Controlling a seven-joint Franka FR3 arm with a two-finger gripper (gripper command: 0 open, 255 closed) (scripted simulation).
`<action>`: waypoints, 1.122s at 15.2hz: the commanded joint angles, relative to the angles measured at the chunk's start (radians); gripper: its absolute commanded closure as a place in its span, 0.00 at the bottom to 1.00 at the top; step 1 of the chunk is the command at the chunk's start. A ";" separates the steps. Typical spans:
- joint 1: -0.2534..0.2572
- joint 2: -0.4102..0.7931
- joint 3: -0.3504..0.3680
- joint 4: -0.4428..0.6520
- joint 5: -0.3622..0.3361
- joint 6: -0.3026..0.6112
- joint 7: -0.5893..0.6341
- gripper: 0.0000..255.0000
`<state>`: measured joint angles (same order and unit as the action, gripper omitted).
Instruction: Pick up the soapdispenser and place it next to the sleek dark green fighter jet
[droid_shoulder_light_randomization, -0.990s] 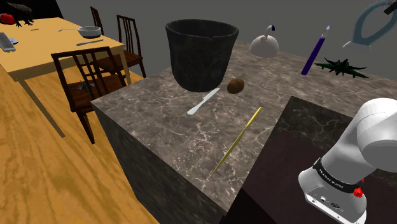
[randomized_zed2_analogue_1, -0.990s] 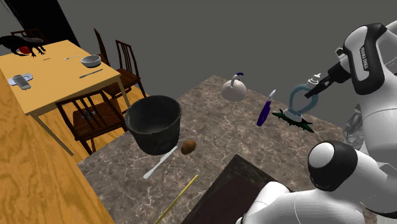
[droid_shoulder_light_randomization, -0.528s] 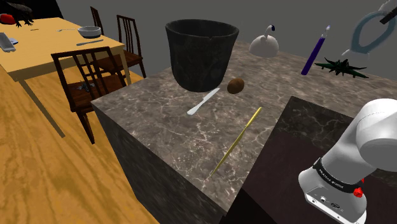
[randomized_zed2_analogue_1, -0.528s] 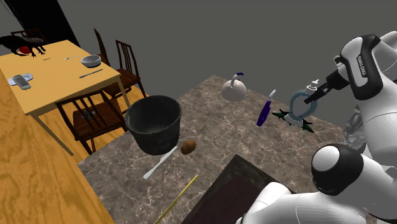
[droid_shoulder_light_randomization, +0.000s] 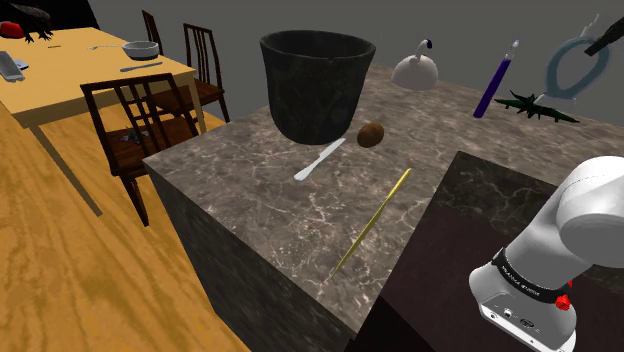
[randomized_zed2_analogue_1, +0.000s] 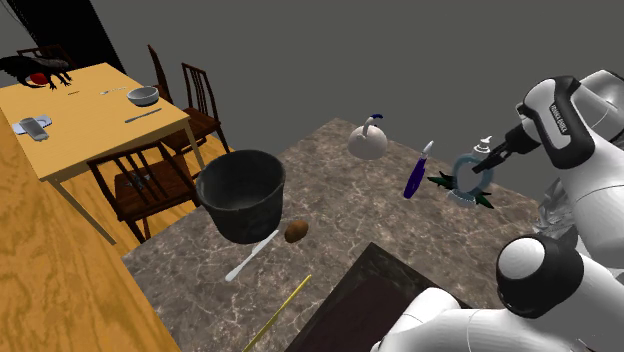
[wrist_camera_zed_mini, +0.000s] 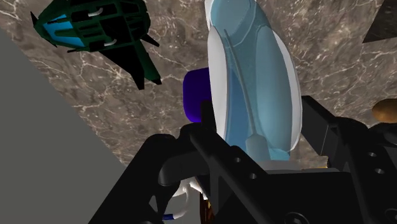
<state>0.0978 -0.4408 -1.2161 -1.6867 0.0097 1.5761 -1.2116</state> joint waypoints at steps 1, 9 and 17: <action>-0.012 -0.008 0.007 -0.034 -0.006 0.027 -0.004 1.00; -0.043 -0.031 0.012 -0.156 -0.026 0.128 -0.022 1.00; -0.052 -0.040 -0.001 -0.238 -0.036 0.203 -0.039 1.00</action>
<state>0.0453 -0.4809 -1.2168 -1.9221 -0.0262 1.7761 -1.2498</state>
